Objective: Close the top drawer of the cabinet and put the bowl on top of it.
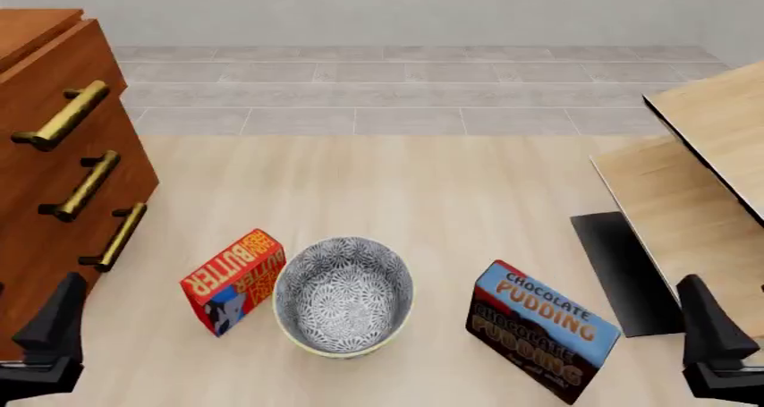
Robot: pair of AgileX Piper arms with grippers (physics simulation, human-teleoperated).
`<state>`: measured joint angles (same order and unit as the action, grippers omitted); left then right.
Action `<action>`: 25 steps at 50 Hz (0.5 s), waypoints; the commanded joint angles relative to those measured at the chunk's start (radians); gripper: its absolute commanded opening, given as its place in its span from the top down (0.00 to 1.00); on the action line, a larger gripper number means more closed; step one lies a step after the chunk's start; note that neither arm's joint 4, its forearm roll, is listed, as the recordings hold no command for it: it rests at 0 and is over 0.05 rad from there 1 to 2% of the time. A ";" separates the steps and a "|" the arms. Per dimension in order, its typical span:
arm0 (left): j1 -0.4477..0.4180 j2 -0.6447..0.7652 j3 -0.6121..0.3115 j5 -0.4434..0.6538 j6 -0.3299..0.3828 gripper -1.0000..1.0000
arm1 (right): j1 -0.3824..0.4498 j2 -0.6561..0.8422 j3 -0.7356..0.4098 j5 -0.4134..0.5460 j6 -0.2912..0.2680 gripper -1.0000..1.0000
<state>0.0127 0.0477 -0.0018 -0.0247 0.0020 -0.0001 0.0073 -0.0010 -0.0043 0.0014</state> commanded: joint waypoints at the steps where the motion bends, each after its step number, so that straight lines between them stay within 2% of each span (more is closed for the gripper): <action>1: -0.013 -0.040 -0.007 0.021 -0.007 0.00 | 0.008 0.000 -0.002 0.004 -0.006 0.00; 11: -0.017 -0.024 -0.016 0.010 -0.016 0.00 | 0.013 0.001 -0.001 0.008 -0.015 0.00; 16: -0.004 0.170 -0.035 -0.163 -0.009 0.00 | 0.013 -0.001 -0.001 0.012 -0.015 0.00; 21: -0.013 0.284 -0.055 -0.257 -0.017 0.00 | 0.011 0.001 -0.002 0.011 -0.012 0.00; 25: -0.021 0.335 -0.066 -0.289 -0.023 0.00 | 0.011 -0.001 -0.002 0.011 -0.010 0.00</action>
<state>0.0000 0.2230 -0.0421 -0.1847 -0.0126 0.0105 0.0076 -0.0026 0.0053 -0.0101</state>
